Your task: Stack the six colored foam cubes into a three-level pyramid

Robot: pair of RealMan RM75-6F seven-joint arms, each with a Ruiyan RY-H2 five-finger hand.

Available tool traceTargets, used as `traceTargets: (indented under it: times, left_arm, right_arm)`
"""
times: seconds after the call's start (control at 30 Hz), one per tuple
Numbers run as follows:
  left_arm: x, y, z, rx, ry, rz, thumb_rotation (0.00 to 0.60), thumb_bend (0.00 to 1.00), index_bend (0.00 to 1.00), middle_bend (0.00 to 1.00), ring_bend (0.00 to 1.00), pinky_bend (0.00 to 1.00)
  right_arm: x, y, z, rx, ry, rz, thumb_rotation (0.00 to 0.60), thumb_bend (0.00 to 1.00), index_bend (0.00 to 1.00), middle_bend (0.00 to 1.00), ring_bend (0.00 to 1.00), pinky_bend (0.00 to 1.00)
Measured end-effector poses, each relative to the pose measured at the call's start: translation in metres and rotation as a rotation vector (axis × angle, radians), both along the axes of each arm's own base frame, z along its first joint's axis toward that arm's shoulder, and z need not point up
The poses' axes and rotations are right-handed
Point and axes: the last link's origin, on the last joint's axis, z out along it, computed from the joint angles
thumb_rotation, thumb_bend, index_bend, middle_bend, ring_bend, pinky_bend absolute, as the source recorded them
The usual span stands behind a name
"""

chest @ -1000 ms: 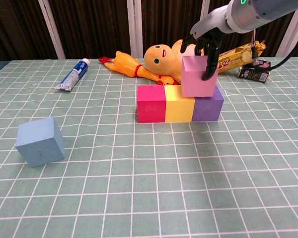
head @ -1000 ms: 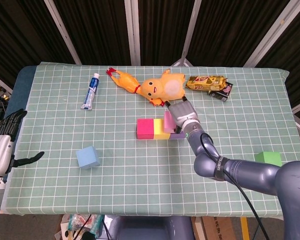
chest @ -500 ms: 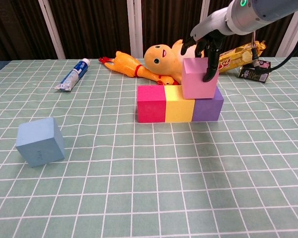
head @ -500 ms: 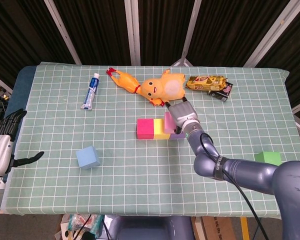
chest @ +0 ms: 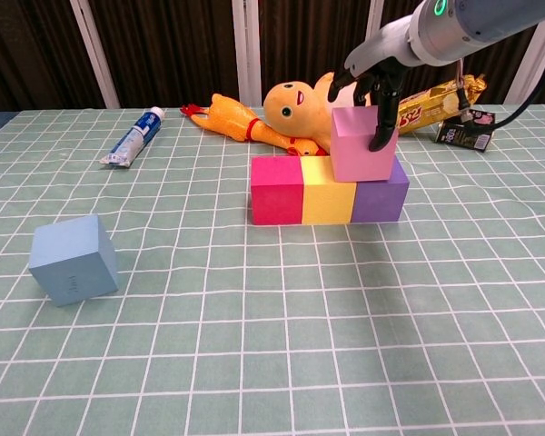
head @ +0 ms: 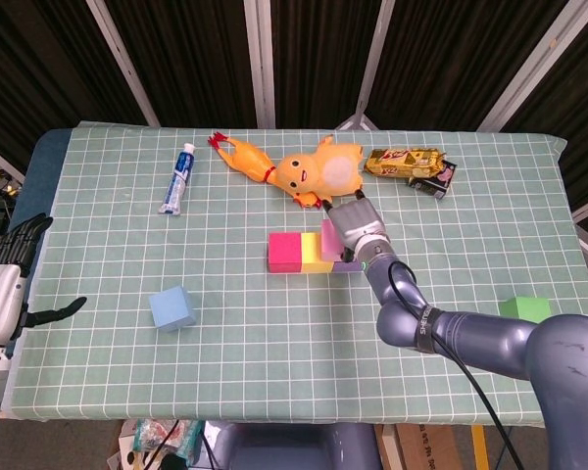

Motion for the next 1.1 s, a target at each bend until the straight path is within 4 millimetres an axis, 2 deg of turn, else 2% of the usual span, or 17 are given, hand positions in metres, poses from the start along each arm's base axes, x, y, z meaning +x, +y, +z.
traceTargets:
  times: [1.1]
  left_arm:
    - [0.0003,-0.0004,0.0002,0.001,0.001,-0.002,0.6,0.11,0.0,0.02,0.0,0.02]
  right_arm:
    - [0.0037,-0.0007,0.0013,0.013,0.045,0.053,0.6,0.27,0.0,0.38,0.29,0.0]
